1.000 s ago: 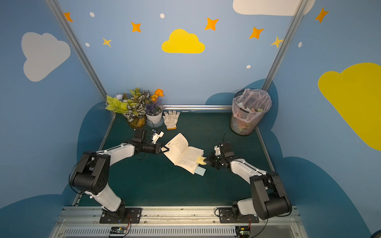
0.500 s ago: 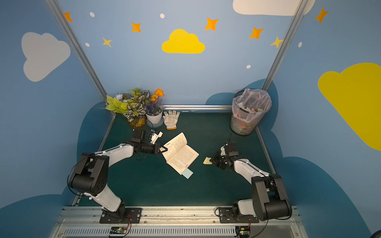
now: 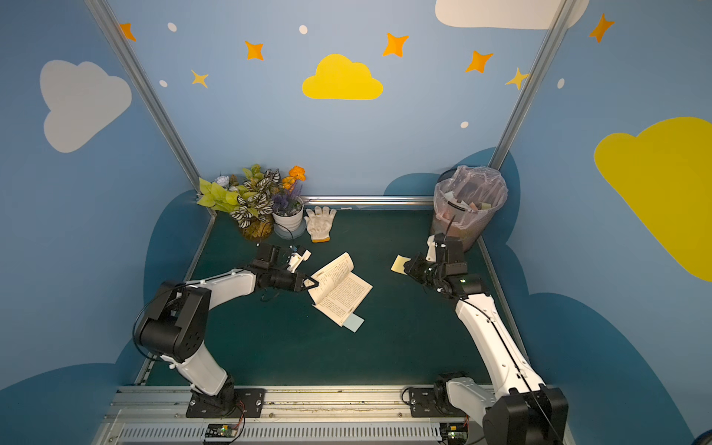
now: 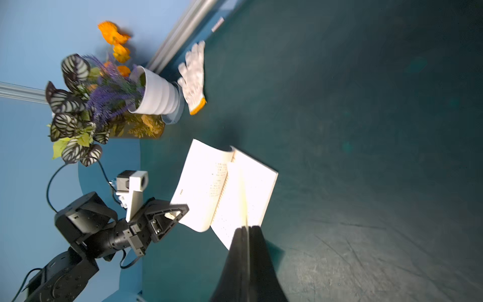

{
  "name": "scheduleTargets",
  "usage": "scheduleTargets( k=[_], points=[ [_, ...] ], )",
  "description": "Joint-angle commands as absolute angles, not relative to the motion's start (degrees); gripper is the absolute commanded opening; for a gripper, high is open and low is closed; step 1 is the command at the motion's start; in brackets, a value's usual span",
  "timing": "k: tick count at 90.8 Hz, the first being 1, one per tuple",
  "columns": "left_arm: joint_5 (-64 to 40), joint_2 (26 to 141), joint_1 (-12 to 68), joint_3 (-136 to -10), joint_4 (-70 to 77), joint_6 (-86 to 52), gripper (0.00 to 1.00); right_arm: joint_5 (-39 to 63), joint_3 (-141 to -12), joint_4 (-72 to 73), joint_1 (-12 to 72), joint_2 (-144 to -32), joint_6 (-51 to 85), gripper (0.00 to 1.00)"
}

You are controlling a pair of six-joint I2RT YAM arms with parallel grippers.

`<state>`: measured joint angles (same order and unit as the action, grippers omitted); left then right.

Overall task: Peel off the used sticky note
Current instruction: Place the note in the trash bin.

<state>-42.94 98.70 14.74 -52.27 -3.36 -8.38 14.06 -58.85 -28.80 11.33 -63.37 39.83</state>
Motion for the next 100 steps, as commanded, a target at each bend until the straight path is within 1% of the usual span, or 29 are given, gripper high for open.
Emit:
scheduleTargets(
  k=[1, 12, 22, 35, 53, 71, 81, 82, 83, 87, 89, 91, 93, 95, 100],
  points=[
    [-42.5, 100.1, 14.8, -51.6, -4.9, -8.0, 0.03, 1.8, -66.6, -34.3, 10.5, -61.6, 35.0, 0.00],
    [-42.5, 100.2, 14.8, -51.7, -4.9, -7.9, 0.03, -6.8, -77.2, -37.0, 9.1, -64.3, 31.7, 0.00],
    [-42.8, 100.5, 14.8, -51.7, -5.2, -7.7, 0.03, -13.6, -86.5, -37.1, 8.0, -70.1, 28.7, 0.00],
    [-43.3, 101.2, 14.8, -51.8, -5.4, -7.8, 0.03, -18.3, -99.0, -37.2, 6.2, -81.7, 25.5, 0.00],
    [-43.4, 101.4, 14.7, -52.0, -5.6, -7.4, 0.03, -29.8, -114.9, -36.9, 5.1, -99.1, 21.1, 0.00],
    [-43.9, 101.7, 14.5, -52.0, -5.6, -7.3, 0.03, -33.4, -125.0, -35.2, 3.5, -112.0, 18.2, 0.00],
    [-44.4, 101.8, 14.4, -52.0, -5.6, -7.3, 0.03, -35.2, -132.9, -36.2, 3.0, -119.3, 15.8, 0.00],
    [-44.4, 101.9, 14.4, -52.0, -5.6, -7.4, 0.03, -35.4, -133.7, -36.4, 3.0, -119.8, 15.8, 0.03],
    [-44.4, 101.9, 14.4, -52.0, -5.5, -7.3, 0.03, -35.4, -134.6, -36.7, 2.9, -120.5, 15.6, 0.08],
    [-44.5, 101.9, 14.4, -52.0, -5.5, -7.3, 0.03, -35.5, -137.3, -38.1, 2.7, -122.6, 15.3, 0.35],
    [-44.5, 101.9, 14.4, -52.0, -5.5, -7.4, 0.03, -35.5, -138.7, -38.7, 2.5, -123.8, 15.3, 0.43],
    [-44.5, 101.9, 14.3, -52.0, -5.5, -7.4, 0.03, -35.5, -140.0, -39.3, 2.4, -124.6, 15.3, 0.55],
    [-44.5, 101.8, 14.3, -52.0, -5.5, -7.3, 0.03, -35.4, -141.1, -39.7, 2.3, -125.3, 15.2, 0.63],
    [-44.6, 101.9, 14.3, -52.0, -5.5, -7.4, 0.03, -35.0, -141.9, -39.9, 2.3, -125.9, 15.1, 0.69],
    [-44.8, 102.0, 14.2, -52.0, -5.5, -7.4, 0.03, -33.6, -142.9, -40.0, 2.2, -126.2, 14.5, 0.78]
  ],
)
